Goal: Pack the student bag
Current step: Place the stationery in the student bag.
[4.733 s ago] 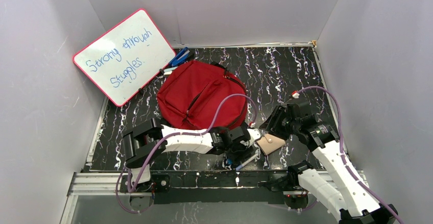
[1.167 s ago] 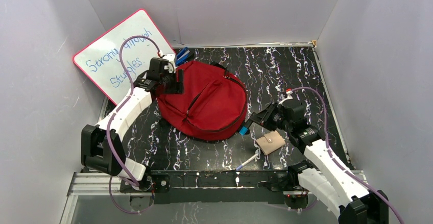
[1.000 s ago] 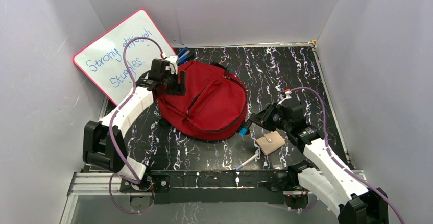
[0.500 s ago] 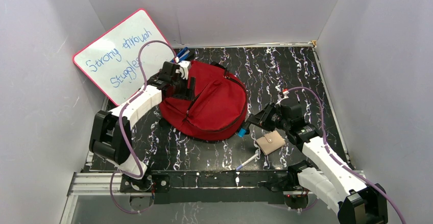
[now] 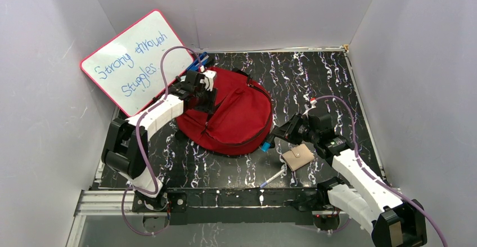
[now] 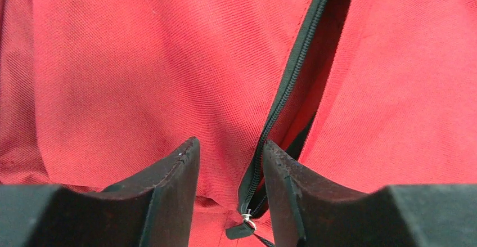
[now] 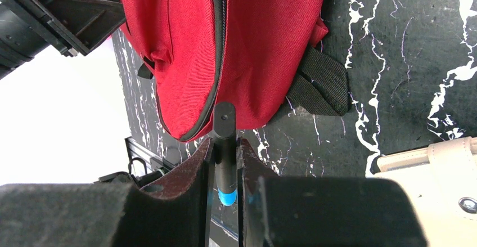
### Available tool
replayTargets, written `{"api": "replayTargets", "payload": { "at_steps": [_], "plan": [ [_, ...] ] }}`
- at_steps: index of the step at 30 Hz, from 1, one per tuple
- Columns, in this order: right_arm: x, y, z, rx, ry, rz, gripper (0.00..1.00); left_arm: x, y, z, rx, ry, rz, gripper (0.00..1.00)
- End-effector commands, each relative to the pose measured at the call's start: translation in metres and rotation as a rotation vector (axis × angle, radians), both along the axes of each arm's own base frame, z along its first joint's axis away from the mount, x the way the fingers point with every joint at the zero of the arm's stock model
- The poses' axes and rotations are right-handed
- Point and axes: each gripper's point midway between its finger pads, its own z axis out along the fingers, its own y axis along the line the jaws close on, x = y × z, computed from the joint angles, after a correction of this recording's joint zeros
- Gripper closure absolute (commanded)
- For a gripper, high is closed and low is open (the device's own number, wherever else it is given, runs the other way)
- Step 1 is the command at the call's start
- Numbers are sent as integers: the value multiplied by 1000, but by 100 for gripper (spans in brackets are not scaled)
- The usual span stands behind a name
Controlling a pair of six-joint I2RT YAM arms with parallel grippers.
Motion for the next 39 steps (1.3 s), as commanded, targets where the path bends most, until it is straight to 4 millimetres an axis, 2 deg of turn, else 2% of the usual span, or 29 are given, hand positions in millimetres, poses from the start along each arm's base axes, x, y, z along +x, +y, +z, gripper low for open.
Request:
{"api": "replayTargets", "payload": {
  "at_steps": [1, 4, 8, 12, 15, 17, 23, 26, 33, 39],
  "plan": [
    [13, 8, 32, 38, -98, 18, 100, 4, 5, -2, 46, -6, 6, 63],
    [19, 10, 40, 37, -125, 23, 100, 5, 6, -1, 49, -10, 13, 77],
    [33, 17, 54, 47, -167, 39, 100, 8, 5, 3, 46, -22, 20, 89],
    [53, 31, 76, 84, -225, 67, 100, 15, 10, 16, 49, -65, 60, 99],
    [73, 47, 88, 120, -255, 89, 100, 17, 9, 30, 27, -106, 76, 100],
    [84, 59, 89, 140, -258, 97, 100, 19, 8, 41, 7, -135, 84, 100],
    [108, 120, 94, 153, -303, 142, 100, 24, 11, 62, -14, -189, 118, 100],
    [122, 140, 90, 172, -311, 123, 100, 27, 11, 69, -19, -205, 132, 100],
    [151, 165, 76, 260, -277, 77, 100, 26, 9, 77, -49, -217, 138, 100],
    [169, 181, 83, 324, -281, 66, 100, 23, 6, 75, -59, -207, 127, 100]
  ]
}}
